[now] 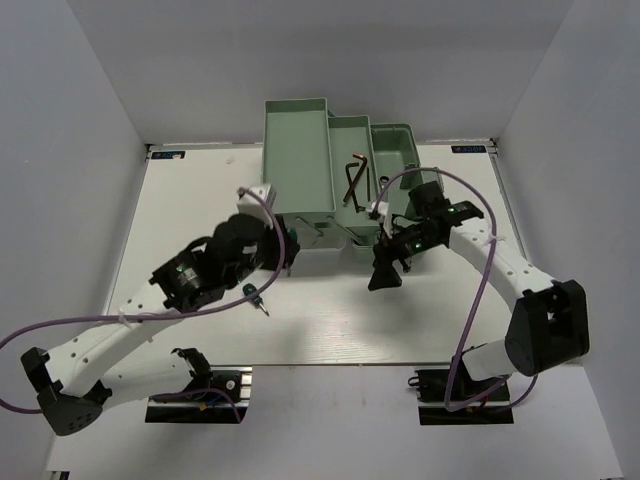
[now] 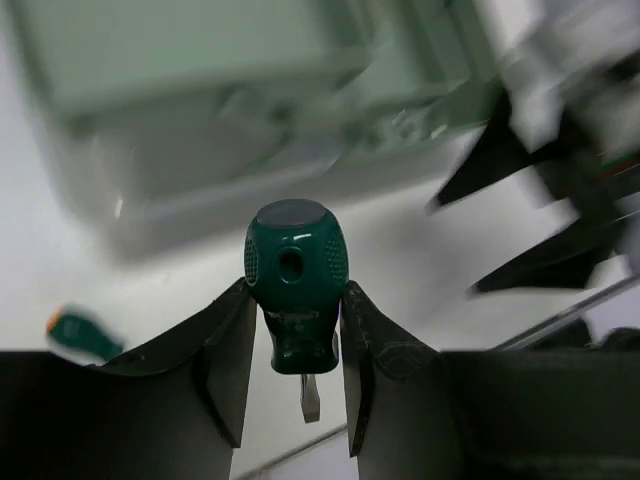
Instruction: Sort the tools into containers
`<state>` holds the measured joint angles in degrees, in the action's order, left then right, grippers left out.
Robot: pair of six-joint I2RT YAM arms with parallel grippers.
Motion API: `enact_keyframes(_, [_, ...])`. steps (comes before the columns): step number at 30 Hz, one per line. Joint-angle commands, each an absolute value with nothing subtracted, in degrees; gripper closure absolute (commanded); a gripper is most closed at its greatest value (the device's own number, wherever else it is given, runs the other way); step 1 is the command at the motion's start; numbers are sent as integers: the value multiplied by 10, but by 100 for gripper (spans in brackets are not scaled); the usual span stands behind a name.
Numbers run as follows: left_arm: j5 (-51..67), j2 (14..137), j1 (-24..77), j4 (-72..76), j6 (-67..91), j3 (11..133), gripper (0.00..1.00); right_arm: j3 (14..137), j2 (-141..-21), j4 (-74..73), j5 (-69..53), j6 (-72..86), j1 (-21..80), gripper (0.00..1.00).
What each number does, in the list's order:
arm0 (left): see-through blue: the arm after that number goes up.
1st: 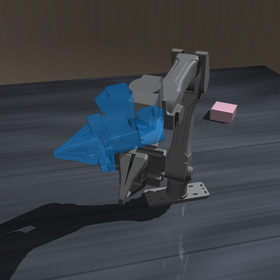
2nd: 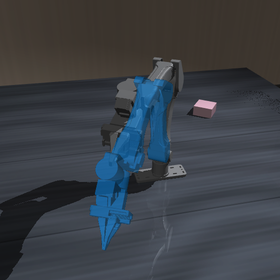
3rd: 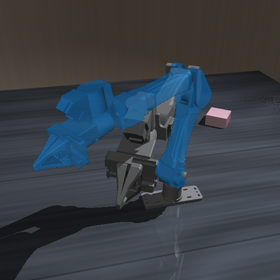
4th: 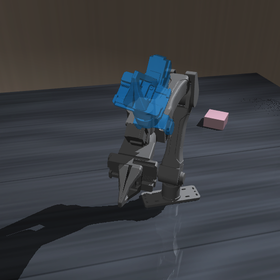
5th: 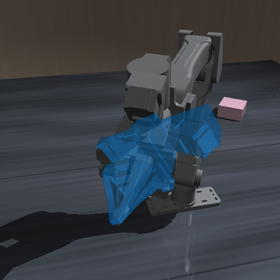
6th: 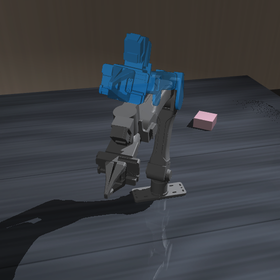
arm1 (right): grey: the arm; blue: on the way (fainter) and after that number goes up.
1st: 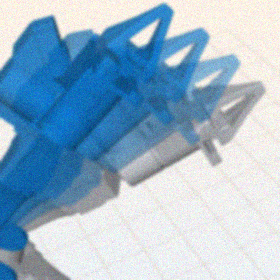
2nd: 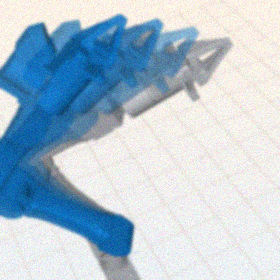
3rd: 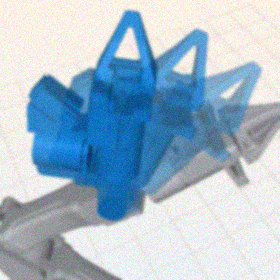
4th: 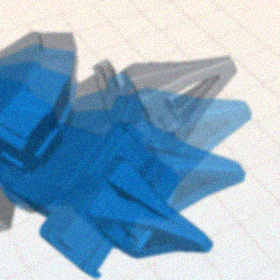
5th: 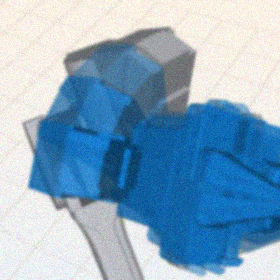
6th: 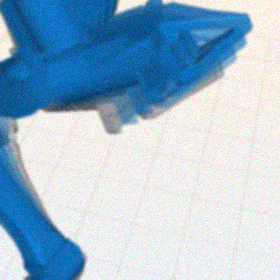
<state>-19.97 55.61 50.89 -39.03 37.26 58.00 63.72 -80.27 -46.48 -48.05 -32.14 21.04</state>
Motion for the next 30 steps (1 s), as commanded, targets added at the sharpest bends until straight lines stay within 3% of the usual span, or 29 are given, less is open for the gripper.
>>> enact_keyframes(1, [-149, 607, 512, -339, 208, 692, 100, 633, -820, -526, -517, -425, 259, 10])
enact_keyframes(5, [-272, 708, 494, -314, 185, 789, 100, 613, -829, -472, -475, -390, 336, 12])
enact_keyframes(7, [-327, 748, 485, -284, 180, 829, 100, 593, -818, -407, -437, -344, 359, 44])
enact_keyframes(9, [-338, 789, 469, -258, 180, 868, 100, 588, -825, -369, -391, -329, 399, 94])
enact_keyframes(10, [-362, 833, 455, -258, 180, 884, 100, 586, -827, -361, -375, -303, 406, 100])
enact_keyframes(12, [-362, 877, 443, -253, 174, 932, 100, 570, -826, -319, -346, -294, 438, 100])
enact_keyframes(13, [-374, 899, 432, -263, 174, 949, 100, 563, -817, -303, -323, -280, 456, 98])
enact_keyframes(15, [-368, 952, 425, -276, 174, 995, 100, 535, -815, -246, -270, -275, 480, 60])
enact_keyframes(16, [-368, 965, 416, -276, 174, 1005, 94, 532, -816, -235, -212, -259, 498, 42])
enact_keyframes(18, [-368, 990, 406, -287, 174, 1030, 76, 547, -826, -221, -184, -252, 521, 24])
enact_keyframes(19, [-360, 991, 398, -287, 174, 1030, 54, 568, -856, -224, -141, -236, 526, 18])
enact_keyframes(20, [-359, 991, 392, -287, 174, 1038, 44, 578, -866, -231, -141, -236, 530, 9])
enact_keyframes(23, [-345, 991, 386, -294, 167, 1062, 26, 620, -905, -219, -113, -221, 555, 9])
enact_keyframes(26, [-340, 967, 386, -301, 158, 1070, 20, 672, -950, -221, -104, -187, 591, 9])
enact_keyframes(30, [-314, 900, 386, -320, 152, 1064, 20, 752, -1020, -213, -114, -110, 608, 9])
